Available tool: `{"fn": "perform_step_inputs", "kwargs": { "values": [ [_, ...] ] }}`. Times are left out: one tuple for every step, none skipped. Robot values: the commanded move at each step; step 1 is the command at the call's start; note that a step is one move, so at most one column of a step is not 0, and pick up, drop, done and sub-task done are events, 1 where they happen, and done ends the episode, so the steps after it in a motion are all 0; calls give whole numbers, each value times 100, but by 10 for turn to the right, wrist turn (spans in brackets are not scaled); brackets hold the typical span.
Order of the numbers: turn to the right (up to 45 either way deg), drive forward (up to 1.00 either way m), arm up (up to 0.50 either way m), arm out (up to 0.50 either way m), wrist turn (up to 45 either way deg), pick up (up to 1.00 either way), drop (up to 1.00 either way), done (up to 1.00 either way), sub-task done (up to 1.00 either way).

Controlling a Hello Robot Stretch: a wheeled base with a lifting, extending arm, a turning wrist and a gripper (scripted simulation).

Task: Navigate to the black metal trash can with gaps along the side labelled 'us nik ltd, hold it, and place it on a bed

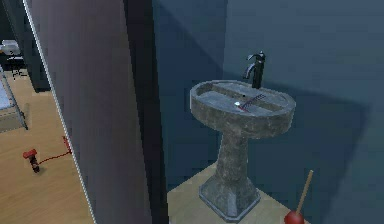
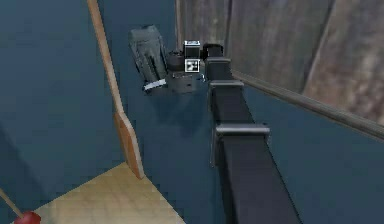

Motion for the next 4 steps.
{"fn": "perform_step_inputs", "kwargs": {
  "values": [
    [0, 0, 0, 0, -450, 0, 0, 0, 0],
    [0, 0, 0, 0, -450, 0, 0, 0, 0],
    [0, 0, 0, 0, -180, 0, 0, 0, 0],
    [0, 0, 0, -34, 0, 0, 0, 0, 0]
  ]
}}
